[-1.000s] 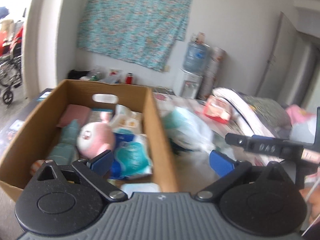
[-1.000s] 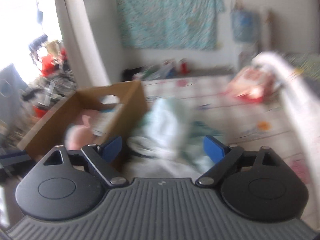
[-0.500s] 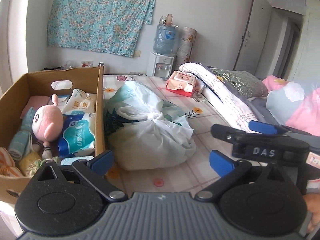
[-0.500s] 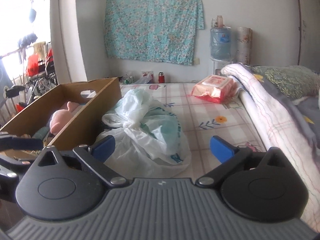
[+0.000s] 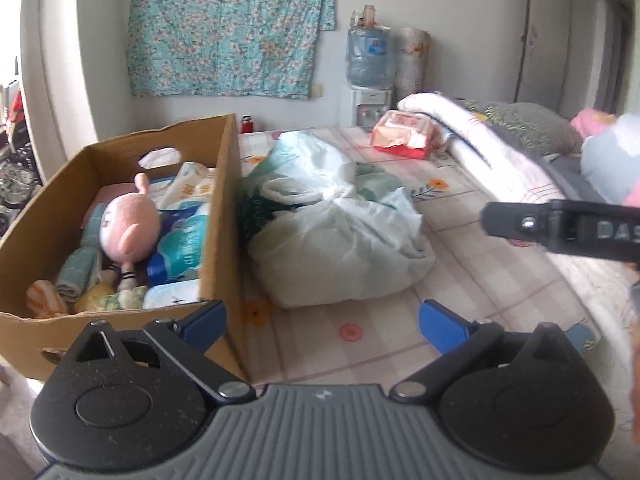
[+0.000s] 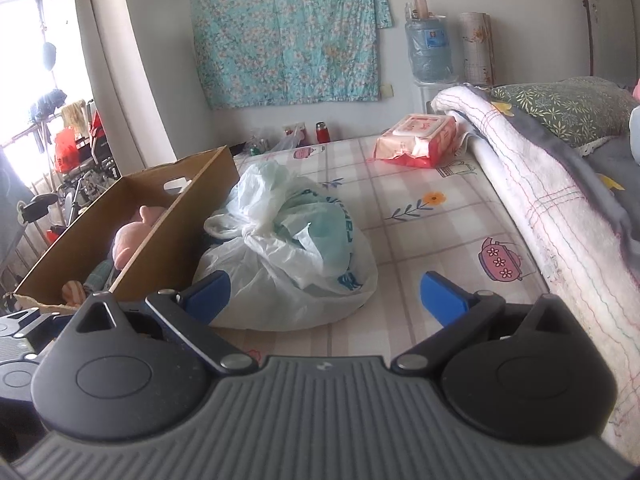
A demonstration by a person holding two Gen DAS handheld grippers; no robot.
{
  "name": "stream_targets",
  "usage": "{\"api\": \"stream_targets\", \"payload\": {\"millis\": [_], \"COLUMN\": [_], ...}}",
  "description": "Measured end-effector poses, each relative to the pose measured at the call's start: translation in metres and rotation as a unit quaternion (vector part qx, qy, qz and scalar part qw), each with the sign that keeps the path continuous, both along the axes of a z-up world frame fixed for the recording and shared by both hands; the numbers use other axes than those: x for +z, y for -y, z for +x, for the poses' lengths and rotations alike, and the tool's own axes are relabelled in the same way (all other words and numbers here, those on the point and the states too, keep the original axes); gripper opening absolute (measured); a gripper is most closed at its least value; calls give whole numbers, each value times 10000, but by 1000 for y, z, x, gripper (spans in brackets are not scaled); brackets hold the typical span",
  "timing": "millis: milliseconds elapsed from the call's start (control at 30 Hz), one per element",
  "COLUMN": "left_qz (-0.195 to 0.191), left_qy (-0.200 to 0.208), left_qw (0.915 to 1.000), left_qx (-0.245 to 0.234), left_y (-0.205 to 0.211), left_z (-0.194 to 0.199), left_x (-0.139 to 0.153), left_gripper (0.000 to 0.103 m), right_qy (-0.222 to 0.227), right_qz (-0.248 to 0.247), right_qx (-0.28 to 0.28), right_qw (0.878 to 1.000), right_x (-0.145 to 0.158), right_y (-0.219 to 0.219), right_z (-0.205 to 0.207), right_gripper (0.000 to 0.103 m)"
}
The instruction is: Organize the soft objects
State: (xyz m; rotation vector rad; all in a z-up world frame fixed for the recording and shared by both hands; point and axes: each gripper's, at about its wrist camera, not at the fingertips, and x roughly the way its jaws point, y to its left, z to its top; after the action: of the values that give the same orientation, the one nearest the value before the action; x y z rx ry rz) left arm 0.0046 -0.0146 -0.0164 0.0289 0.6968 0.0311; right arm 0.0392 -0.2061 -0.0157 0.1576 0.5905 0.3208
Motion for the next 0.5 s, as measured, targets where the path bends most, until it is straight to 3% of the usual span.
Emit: {"api": "stream_targets", "payload": {"millis": [200,333,500], "left_qz": [-231,-335,-456], "left_qy": [93,36,-101], "left_qw": [9974,9927,9874], "left_qx": [673,1155,1510], "left_y": [-33,-58,-79], "left_z": [-13,-22,-24], "left_x": [15,19,17], "left_gripper": [103,103,103], "right_qy": [-31,-164,-358], "right_qz": [111,289,133], "right_qx": [80,523,1195], "right_qw": [9999,9981,9921], "right_x": [5,6,0], "right_y": [6,-7,-49], "right_z": [-4,-4,2], "right_gripper": [102,102,102]}}
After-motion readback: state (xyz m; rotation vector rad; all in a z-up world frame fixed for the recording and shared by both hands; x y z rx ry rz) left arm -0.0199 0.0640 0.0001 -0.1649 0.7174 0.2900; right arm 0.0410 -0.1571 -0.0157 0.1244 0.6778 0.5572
